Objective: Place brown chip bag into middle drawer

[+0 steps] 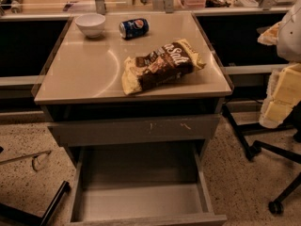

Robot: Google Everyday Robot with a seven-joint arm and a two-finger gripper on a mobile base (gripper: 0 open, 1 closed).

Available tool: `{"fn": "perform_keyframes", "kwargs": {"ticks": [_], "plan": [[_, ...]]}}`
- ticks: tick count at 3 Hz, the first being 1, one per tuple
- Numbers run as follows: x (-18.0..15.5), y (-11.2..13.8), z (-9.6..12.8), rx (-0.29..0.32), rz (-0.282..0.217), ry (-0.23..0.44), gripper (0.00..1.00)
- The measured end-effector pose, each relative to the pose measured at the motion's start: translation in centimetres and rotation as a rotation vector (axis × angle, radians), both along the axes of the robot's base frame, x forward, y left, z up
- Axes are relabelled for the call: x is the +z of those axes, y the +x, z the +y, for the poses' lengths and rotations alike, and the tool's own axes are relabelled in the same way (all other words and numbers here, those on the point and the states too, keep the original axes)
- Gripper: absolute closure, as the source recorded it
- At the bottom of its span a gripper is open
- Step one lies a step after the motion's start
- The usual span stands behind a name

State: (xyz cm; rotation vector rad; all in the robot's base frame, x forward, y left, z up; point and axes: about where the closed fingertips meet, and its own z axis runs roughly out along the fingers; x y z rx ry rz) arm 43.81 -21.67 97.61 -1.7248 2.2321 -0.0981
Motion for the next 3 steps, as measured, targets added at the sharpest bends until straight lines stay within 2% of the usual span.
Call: {"fn": "perform_keyframes", "kwargs": {"ticks": [1, 2, 3], "plan": [[0.0, 0.0, 0.0, 0.000, 0.000, 0.000, 0.00], [-2.5, 1.8, 1.5, 0.020, 0.018, 0.074, 0.00], [-6.4, 6.5, 4.3, 0.068, 0.021, 0.179, 0.00]]}}
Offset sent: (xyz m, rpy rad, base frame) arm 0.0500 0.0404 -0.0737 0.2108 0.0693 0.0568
